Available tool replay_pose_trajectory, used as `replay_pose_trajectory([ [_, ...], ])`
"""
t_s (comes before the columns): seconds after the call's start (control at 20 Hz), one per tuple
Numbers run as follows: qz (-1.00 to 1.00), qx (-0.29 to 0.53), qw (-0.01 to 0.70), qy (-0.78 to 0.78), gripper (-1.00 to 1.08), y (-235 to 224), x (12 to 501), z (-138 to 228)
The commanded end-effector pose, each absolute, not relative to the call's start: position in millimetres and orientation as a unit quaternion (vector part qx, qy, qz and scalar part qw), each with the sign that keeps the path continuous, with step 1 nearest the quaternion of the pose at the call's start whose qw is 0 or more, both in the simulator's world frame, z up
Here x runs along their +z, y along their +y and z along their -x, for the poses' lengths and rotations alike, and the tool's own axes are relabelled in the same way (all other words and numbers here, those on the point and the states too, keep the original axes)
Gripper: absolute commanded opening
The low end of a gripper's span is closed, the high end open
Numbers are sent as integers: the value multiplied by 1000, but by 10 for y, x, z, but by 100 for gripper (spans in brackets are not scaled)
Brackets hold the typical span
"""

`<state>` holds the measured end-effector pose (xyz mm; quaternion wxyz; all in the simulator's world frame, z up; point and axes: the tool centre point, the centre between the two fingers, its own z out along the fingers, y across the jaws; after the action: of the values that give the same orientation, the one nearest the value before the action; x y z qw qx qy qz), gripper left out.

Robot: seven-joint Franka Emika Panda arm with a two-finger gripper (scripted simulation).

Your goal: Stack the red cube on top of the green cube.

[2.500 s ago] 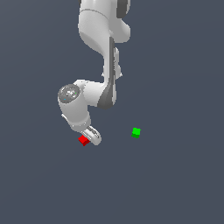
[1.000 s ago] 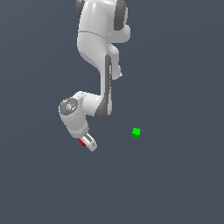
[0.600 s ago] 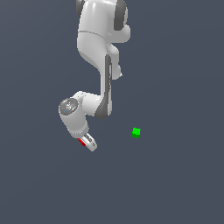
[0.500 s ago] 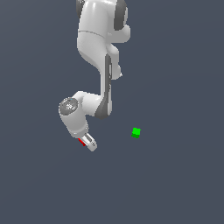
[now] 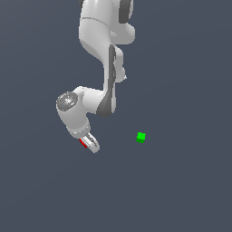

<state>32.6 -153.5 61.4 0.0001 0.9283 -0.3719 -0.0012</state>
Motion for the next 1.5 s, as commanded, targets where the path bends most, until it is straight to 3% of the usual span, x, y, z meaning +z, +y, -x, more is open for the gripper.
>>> replay_pose_trajectory([
  [0.0, -928, 0, 0, -372, -100, -1535, 807, -328],
  [0.4, -928, 0, 0, -372, -100, -1539, 1171, -335],
  [0.85, -928, 0, 0, -372, -100, -1452, 1169, -325],
  [1.15, -928, 0, 0, -372, -100, -1096, 1100, -259],
  [1.45, -928, 0, 0, -371, -100, -459, 976, -147],
])
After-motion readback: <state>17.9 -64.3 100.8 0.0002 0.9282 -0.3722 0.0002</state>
